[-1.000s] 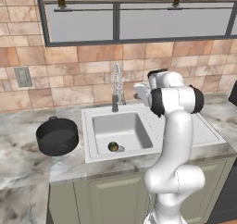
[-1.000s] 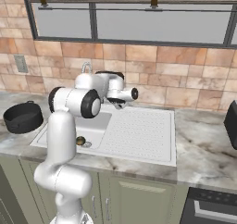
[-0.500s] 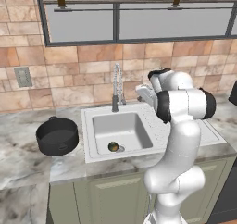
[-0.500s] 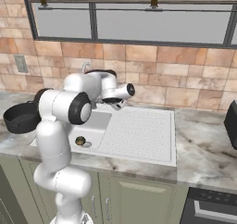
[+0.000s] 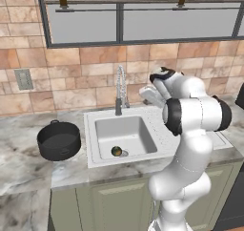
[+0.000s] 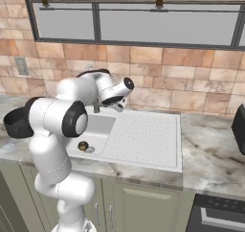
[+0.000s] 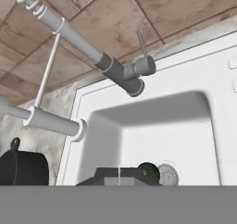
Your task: Dump the squash from the pot into the sink. Then turn on the water and wash the squash. Then turn off the water and put the squash back in the pot.
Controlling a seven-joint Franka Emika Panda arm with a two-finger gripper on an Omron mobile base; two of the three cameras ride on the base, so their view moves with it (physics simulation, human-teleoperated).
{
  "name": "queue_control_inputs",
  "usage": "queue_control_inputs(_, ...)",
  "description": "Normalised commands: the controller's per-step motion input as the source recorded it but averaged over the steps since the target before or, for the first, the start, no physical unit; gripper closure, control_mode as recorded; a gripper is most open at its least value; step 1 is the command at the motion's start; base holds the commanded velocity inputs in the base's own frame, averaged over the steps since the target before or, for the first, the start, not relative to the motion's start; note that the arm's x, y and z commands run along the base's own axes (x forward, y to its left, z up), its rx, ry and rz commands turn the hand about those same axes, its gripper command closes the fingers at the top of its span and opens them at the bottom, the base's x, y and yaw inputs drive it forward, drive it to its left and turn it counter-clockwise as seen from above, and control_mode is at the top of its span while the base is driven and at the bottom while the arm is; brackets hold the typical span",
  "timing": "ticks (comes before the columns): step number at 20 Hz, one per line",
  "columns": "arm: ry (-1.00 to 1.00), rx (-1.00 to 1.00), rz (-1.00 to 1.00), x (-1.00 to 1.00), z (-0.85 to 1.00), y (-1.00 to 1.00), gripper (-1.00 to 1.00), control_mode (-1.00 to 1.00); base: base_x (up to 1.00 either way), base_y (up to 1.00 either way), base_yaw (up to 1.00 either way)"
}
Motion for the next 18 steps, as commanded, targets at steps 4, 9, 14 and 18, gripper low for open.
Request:
queue_control_inputs(4, 0.05, -0.09, 0.0, -0.4, 0.08, -0.03, 1.0, -1.0, 0.0, 0.0, 0.0)
queue_control_inputs(9, 0.02, -0.09, 0.0, -0.39, 0.0, 0.0, 1.0, -1.0, 0.0, 0.0, 0.0)
queue_control_inputs(14, 0.01, -0.08, 0.0, -0.36, 0.05, 0.0, -1.0, -1.0, 0.0, 0.0, 0.0)
queue_control_inputs(18, 0.01, -0.03, 0.0, -0.18, 0.08, -0.01, -1.0, -1.0, 0.0, 0.0, 0.0)
